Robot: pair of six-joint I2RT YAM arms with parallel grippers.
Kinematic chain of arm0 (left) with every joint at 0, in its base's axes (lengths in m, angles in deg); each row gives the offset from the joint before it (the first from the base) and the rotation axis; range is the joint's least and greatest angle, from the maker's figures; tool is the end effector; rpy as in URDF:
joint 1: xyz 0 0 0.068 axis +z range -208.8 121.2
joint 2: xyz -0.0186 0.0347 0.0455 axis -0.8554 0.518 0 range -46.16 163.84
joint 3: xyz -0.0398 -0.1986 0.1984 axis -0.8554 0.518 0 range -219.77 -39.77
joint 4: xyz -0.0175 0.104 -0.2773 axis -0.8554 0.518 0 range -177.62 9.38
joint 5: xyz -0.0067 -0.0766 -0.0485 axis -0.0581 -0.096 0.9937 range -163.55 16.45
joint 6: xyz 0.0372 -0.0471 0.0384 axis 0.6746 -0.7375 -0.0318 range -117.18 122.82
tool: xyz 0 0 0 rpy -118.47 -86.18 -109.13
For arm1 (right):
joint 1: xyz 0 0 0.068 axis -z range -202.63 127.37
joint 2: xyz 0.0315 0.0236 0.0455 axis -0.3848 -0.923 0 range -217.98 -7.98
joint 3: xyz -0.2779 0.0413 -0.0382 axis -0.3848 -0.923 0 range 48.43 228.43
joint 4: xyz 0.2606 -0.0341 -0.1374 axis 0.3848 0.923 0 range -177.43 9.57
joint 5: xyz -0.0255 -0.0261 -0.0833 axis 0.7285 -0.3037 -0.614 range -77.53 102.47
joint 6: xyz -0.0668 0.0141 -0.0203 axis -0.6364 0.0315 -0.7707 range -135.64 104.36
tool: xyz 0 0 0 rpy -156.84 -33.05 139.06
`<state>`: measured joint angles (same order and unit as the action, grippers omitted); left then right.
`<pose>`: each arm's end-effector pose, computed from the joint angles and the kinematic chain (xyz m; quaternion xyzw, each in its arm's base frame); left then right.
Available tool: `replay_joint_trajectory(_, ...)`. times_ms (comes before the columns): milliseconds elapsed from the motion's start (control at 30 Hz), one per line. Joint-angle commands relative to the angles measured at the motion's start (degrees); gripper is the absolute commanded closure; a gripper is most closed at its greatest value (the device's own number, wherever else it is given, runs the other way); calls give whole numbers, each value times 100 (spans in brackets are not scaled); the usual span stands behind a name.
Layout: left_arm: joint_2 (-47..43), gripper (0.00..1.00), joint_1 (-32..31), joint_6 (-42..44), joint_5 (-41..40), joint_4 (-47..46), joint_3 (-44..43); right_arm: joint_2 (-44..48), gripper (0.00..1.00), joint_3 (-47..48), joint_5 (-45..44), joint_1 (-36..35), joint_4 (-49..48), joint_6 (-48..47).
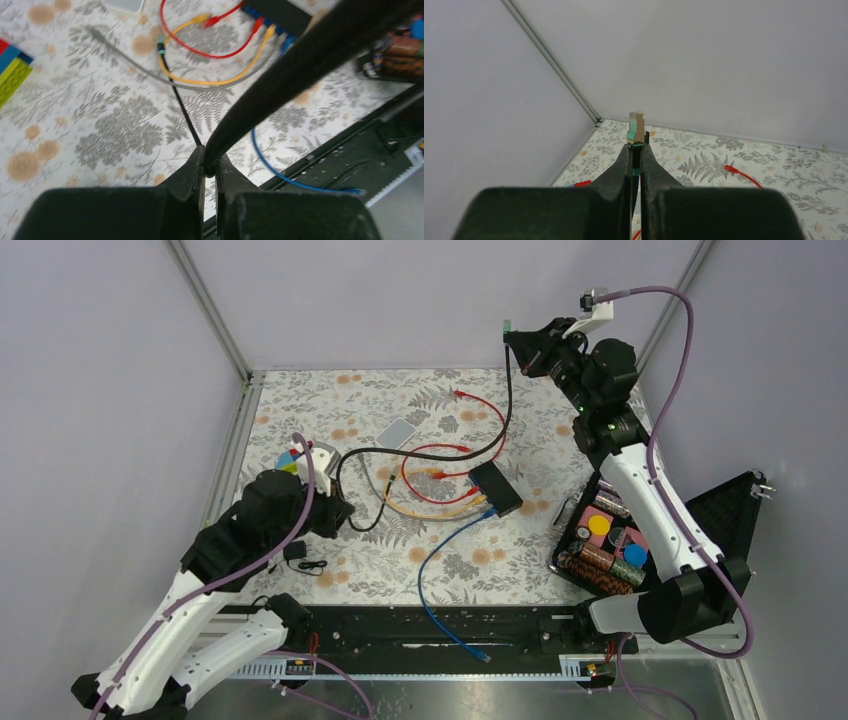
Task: Insert the plug into the switch port
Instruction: Pick up the connector from the center of the board.
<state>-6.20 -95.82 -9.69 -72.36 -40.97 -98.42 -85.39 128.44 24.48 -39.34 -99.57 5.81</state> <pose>0.1385 -0.1061 0.3752 0.1871 0.8363 -0.2239 0.4641 0.3473 0.1169 0.4881 -0.0577 0.6101 0.3179 0.7234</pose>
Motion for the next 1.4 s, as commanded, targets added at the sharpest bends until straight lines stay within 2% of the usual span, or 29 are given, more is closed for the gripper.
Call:
replay_joint_trajectory(0,142,100,23,-148,-871,43,97,7,97,-169,472,18,-606,209)
replay_joint_trajectory(67,250,100,36,-137,-512,-6,85,-45,97,-170,665,19,-634,252)
replay_joint_trajectory(133,179,100,90,-234,799,-445,295,-64,97,-192,734,14,-620,254)
replay_joint_trajectory(200,192,100,108,-334,1504,-541,461,-49,97,-269,745,10,-599,211)
replay_joint_trajectory(233,240,100,104,-325,1404,-310,506,-32,97,-315,773,10,-612,209)
replay_joint_trajectory(300,352,100,9,-479,637,58,538,-28,98,-402,869,10,-671,240)
replay_joint_trajectory(333,326,100,-4,-649,494,2,558,-40,97,-445,944,2,-720,267)
replay_joint_trajectory(400,-18,100,11,-1148,55,-529,864,-68,98,-520,1090,-8,-781,315)
replay_joint_trajectory(567,-995,100,60,-3239,-1369,-1538,1778,-51,97,-707,1134,-62,-674,272)
replay_joint_trajectory(667,-927,100,61,-3760,-1412,-1729,1964,-6,96,-913,1107,-117,-816,302)
replay_joint_trajectory(767,-605,100,59,-2712,-746,-1902,1727,18,96,-1036,1092,-173,-827,338)
replay_joint_trajectory(867,-548,100,59,-1452,-284,-1675,1322,89,96,-1110,1110,-211,-600,141)
replay_joint_trajectory(933,-628,100,79,-535,450,-1742,1204,218,94,-1194,869,-248,-220,-135)
replay_joint_trajectory(1067,-193,100,406,546,1333,-793,290,450,92,-1482,487,-245,118,-367)
replay_joint_trajectory(1167,185,100,772,737,1978,-493,-83,510,93,-1677,526,-249,-92,-320)
replay_joint_trajectory(1200,240,95,838,581,1957,-588,-22,502,93,-1718,588,-260,-69,-309)
replay_joint_trajectory(1233,280,78,858,348,1655,-692,90,499,93,-1787,647,-285,-42,-374)
replay_joint_trajectory(1267,317,66,863,82,1318,-796,211,506,93,-1898,679,-329,-33,-488)
replay_joint_trajectory(1367,270,65,876,-411,807,-1037,657,634,94,-2411,605,-542,-282,-1241)
